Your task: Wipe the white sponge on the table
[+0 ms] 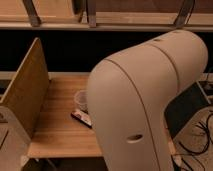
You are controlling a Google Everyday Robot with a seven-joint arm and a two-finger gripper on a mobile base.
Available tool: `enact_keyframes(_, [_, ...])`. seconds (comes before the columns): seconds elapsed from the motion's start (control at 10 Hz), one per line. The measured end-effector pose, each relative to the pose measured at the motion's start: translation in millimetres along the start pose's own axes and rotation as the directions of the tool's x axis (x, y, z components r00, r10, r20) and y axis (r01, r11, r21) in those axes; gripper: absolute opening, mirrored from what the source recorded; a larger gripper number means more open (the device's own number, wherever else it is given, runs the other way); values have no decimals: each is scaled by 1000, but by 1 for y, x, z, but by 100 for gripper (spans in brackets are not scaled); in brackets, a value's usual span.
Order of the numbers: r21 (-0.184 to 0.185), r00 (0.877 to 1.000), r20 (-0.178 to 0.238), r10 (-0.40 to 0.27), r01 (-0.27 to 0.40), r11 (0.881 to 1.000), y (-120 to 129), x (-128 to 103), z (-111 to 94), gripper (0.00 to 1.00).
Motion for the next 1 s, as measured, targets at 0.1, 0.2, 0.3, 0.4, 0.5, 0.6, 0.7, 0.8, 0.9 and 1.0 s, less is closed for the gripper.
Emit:
enact_keyframes(0.1, [-1,1000,-9,11,-11,1000,-1,-1,6,80])
enact_keyframes(0.2, [-2,1000,-12,25,-25,1000,-3,-2,9,80])
enact_keyframes(0.3, [-4,999,-13,41,-41,999,-4,-4,13,80])
enact_keyframes(0.4, [-6,998,-13,54,-54,999,-5,-6,16,80])
enact_keyframes(0.5, [-12,997,-14,72,-72,997,-6,-8,20,80])
enact_keyframes(0.6, [-22,996,-19,89,-90,996,-6,-9,25,80])
enact_keyframes(0.7, [-33,993,-26,112,-113,993,-8,-9,32,80])
enact_keyframes(0.8, [-40,991,-33,132,-133,990,-10,-10,37,80])
enact_keyframes(0.9, [-44,989,-40,140,-142,989,-12,-10,42,80])
enact_keyframes(1.0, [-48,988,-47,147,-149,988,-13,-11,46,80])
